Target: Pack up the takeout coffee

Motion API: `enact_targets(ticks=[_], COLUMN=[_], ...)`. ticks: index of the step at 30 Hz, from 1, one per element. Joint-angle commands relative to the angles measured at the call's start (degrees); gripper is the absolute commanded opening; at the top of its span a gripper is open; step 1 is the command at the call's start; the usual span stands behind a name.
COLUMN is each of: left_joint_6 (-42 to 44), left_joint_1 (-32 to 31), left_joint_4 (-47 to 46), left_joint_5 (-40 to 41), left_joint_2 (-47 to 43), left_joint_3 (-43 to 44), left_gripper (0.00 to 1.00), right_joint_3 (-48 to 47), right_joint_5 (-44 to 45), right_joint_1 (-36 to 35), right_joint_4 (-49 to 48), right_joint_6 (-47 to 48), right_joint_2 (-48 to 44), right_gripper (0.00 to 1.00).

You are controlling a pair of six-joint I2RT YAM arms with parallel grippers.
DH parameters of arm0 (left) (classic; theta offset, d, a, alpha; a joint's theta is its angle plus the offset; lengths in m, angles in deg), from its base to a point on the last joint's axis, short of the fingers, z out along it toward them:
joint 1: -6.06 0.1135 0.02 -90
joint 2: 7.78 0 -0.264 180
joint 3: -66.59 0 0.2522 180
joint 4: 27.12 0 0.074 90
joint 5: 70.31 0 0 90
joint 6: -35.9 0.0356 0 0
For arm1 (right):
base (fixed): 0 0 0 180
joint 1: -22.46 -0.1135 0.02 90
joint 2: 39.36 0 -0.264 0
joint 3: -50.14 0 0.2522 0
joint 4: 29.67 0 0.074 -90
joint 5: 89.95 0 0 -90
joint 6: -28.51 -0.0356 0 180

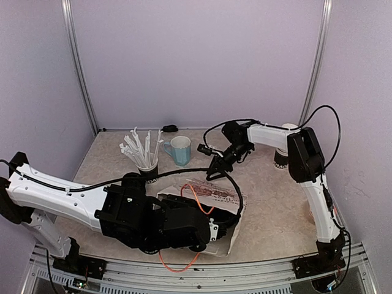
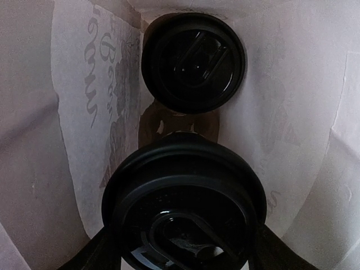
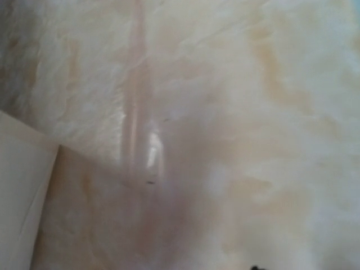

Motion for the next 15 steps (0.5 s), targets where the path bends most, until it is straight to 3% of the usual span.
enact_targets(ticks=[1, 15], left_joint_6=[2.7, 2.8], left_joint_1=[1.0, 0.3], left_joint_4=[-4.0, -3.3], left_joint_5=[0.1, -3.2], left_joint_2=[-0.3, 0.1], left_joint_3=[-0.8, -2.2], left_gripper=[0.47, 0.47], right_joint_3=[0.3, 9.0], right_joint_5=[-1.7, -9.5], right_joint_1=[-2.2, -6.1], right_joint_4=[3.6, 7.5], right_joint_6=[2.9, 11.0], right_joint_2=[0.1, -2.9], right_gripper=[0.52, 0.52])
